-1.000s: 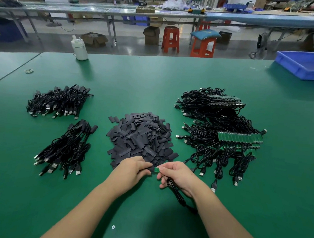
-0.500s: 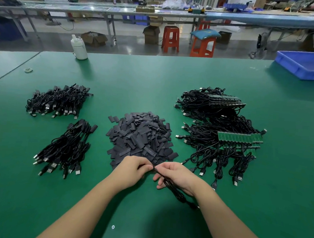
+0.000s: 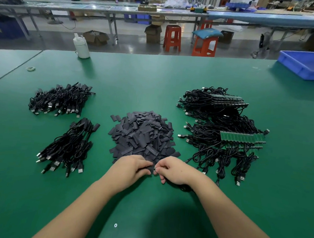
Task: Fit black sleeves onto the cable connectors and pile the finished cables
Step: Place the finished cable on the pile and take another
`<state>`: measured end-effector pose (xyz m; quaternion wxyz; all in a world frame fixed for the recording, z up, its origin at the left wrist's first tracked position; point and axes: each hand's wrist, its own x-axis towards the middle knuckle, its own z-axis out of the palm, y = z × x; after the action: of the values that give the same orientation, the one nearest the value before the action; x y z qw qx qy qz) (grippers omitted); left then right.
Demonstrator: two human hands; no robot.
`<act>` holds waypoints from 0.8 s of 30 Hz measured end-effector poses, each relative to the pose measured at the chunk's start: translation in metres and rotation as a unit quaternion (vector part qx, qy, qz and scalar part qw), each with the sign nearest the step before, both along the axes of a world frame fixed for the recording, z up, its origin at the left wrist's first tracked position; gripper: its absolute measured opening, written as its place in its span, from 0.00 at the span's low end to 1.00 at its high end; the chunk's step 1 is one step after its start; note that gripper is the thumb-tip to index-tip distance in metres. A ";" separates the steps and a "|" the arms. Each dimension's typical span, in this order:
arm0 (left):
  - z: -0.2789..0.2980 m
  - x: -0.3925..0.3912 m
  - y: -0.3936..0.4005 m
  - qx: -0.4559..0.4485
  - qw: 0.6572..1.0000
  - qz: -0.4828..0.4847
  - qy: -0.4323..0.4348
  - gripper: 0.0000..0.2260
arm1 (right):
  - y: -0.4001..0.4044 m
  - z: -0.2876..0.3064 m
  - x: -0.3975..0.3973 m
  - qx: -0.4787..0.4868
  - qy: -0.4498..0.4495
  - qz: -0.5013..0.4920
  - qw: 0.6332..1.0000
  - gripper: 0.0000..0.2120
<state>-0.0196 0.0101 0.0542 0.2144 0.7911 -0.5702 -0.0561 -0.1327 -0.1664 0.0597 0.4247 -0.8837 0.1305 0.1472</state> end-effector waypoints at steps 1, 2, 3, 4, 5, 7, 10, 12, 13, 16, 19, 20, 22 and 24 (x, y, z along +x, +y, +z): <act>0.001 -0.001 0.000 -0.010 1.000 -0.005 -0.004 0.14 | 0.001 0.001 0.000 0.009 -0.002 -0.007 1.000 0.11; 0.001 -0.002 0.001 -0.020 1.000 -0.007 0.002 0.13 | 0.001 0.001 -0.001 0.022 -0.004 -0.019 1.000 0.11; 0.001 -0.003 0.001 -0.029 0.999 -0.007 0.012 0.12 | 0.001 0.002 -0.002 0.037 -0.008 -0.031 0.999 0.10; 0.002 -0.004 0.002 -0.039 0.999 -0.006 0.021 0.11 | 0.000 0.002 -0.003 0.054 -0.013 -0.044 0.998 0.10; 0.002 -0.005 0.002 -0.049 0.998 -0.003 0.028 0.11 | 0.000 0.002 -0.004 0.069 -0.017 -0.054 0.996 0.10; 0.002 -0.007 0.002 -0.064 0.997 0.003 0.041 0.09 | -0.002 0.002 -0.005 0.086 -0.027 -0.066 0.994 0.10; 0.001 -0.011 0.001 -0.073 0.996 0.010 0.043 0.09 | -0.003 0.000 -0.006 0.091 -0.037 -0.065 0.993 0.09; 0.000 -0.013 0.000 -0.068 0.997 0.010 0.030 0.10 | -0.003 -0.002 -0.007 0.113 -0.033 -0.068 0.991 0.09; -0.001 -0.014 -0.001 -0.064 0.998 0.008 0.025 0.10 | -0.002 -0.003 -0.007 0.130 -0.031 -0.070 0.988 0.08; -0.002 -0.017 -0.004 -0.060 0.998 0.010 0.012 0.11 | -0.001 -0.004 -0.008 0.132 -0.042 -0.062 0.988 0.08; -0.003 -0.019 -0.006 -0.069 0.997 0.015 0.010 0.11 | 0.000 -0.003 -0.008 0.117 -0.047 -0.047 0.991 0.09; -0.003 -0.018 -0.006 -0.073 0.997 0.017 0.014 0.11 | 0.000 -0.003 -0.008 0.115 -0.048 -0.048 0.991 0.08; -0.005 -0.017 -0.006 -0.077 0.997 0.019 0.021 0.11 | 0.001 -0.002 -0.008 0.113 -0.050 -0.057 0.991 0.07; -0.004 -0.015 -0.006 -0.075 0.997 0.024 0.016 0.11 | 0.000 -0.001 -0.008 0.086 -0.050 -0.071 0.993 0.05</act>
<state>-0.0347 0.0042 0.0499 0.2838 0.7853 -0.5499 -0.0208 -0.1411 -0.1663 0.0583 0.5142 -0.8388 0.1588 0.0827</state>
